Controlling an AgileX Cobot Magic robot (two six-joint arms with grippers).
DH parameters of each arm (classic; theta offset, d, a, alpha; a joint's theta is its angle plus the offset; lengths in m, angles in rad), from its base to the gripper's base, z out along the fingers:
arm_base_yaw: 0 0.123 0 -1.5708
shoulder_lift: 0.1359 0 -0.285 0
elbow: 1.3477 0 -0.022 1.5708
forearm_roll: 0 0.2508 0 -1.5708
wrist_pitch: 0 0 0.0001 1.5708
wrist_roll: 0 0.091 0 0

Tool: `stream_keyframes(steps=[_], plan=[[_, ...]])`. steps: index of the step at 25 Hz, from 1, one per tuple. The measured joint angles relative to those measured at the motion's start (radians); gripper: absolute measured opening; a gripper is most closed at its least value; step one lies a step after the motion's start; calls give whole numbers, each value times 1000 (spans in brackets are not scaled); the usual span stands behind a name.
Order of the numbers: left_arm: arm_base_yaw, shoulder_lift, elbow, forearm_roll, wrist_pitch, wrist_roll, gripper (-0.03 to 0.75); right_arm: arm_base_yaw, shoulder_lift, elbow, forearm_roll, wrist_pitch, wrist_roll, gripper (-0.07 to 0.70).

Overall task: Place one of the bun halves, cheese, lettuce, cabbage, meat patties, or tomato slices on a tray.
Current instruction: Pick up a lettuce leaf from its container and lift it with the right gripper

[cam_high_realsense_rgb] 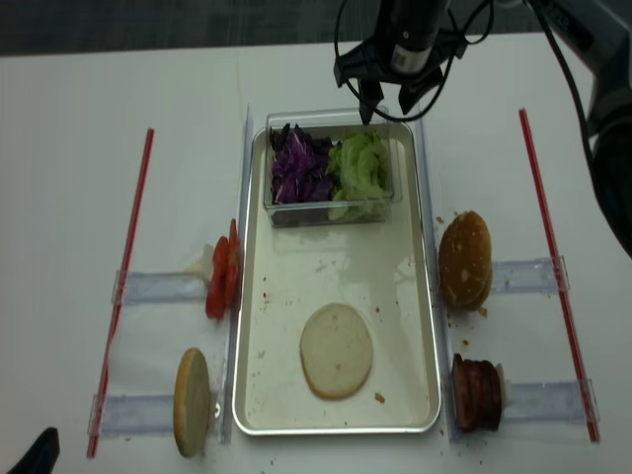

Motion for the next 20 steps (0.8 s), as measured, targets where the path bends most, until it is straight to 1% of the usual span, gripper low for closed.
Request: stream_keyframes(steps=[7, 13, 20], plan=[[0, 0, 0, 0, 0, 0, 429, 59, 74, -85, 11, 0, 37, 447], [0, 0, 0, 0, 0, 0, 429, 73, 104, -89, 16, 0, 82, 380], [0, 0, 0, 0, 0, 0, 429, 73, 121, -90, 0, 0, 95, 369]])
